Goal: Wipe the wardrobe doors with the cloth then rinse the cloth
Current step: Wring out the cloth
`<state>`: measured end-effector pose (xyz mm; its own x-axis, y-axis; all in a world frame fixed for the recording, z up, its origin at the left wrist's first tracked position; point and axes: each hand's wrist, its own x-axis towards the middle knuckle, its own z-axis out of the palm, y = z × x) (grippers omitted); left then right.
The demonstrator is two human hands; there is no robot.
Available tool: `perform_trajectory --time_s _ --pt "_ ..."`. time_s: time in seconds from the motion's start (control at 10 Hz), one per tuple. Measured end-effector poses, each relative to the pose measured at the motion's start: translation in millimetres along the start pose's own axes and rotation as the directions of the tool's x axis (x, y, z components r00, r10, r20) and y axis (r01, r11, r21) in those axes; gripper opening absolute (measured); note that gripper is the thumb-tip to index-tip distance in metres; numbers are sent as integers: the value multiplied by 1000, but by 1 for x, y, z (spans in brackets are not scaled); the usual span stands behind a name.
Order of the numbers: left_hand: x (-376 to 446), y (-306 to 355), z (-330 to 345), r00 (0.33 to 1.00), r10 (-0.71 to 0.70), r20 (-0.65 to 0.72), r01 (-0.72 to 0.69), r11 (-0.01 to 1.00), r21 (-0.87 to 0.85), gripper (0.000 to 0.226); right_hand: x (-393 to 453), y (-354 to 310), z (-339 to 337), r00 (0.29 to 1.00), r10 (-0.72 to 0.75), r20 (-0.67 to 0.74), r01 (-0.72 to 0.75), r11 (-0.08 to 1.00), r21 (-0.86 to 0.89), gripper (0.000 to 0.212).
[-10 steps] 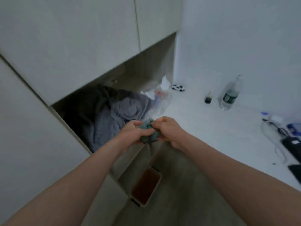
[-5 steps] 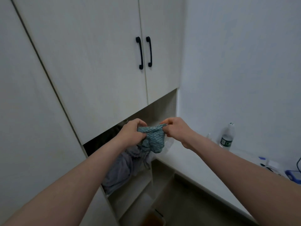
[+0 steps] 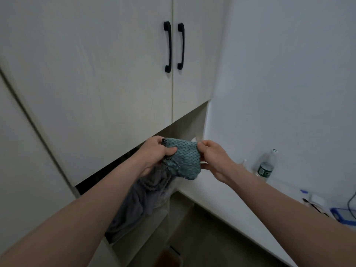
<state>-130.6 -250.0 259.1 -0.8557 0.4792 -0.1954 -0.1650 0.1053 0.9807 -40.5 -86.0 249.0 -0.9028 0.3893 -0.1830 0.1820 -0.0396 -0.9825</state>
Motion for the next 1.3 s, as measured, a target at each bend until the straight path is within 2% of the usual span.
perform_trajectory --time_s 0.1,0.2,0.3,0.4,0.5,0.7,0.8,0.9,1.0,1.1,1.3 --pt "29 -13 16 1000 24 -10 -24 1000 18 30 16 17 -15 998 60 -26 -59 997 39 35" --pt "52 -38 39 999 -36 26 34 998 61 17 27 38 -40 989 121 -79 -118 992 48 52" --pt "83 -70 67 988 -139 65 129 981 147 27 38 64 -68 981 132 -143 -132 991 10 46" --pt "112 -98 99 976 -192 103 153 940 305 58 52 96 -98 966 161 -201 -169 985 -27 38" --pt "135 -124 132 968 -219 124 150 897 416 57 67 130 -129 951 198 -238 -208 978 -16 31" --pt "185 -174 194 957 -235 168 73 759 647 29 107 206 -179 896 356 -265 -363 931 21 42" --pt "212 -200 212 958 -246 145 80 721 689 29 130 242 -192 873 403 -274 -414 910 17 32" --pt "228 -230 224 951 -273 147 82 679 729 35 143 278 -199 856 426 -293 -457 888 -45 33" --pt "241 -263 233 928 -326 180 81 650 756 55 150 294 -205 828 473 -301 -529 837 -139 29" --pt "248 -280 232 907 -374 192 60 567 821 72 158 307 -210 800 466 -379 -561 806 -192 27" --pt "255 -278 230 864 -452 223 72 549 833 59 158 305 -212 768 526 -365 -633 710 -310 19"
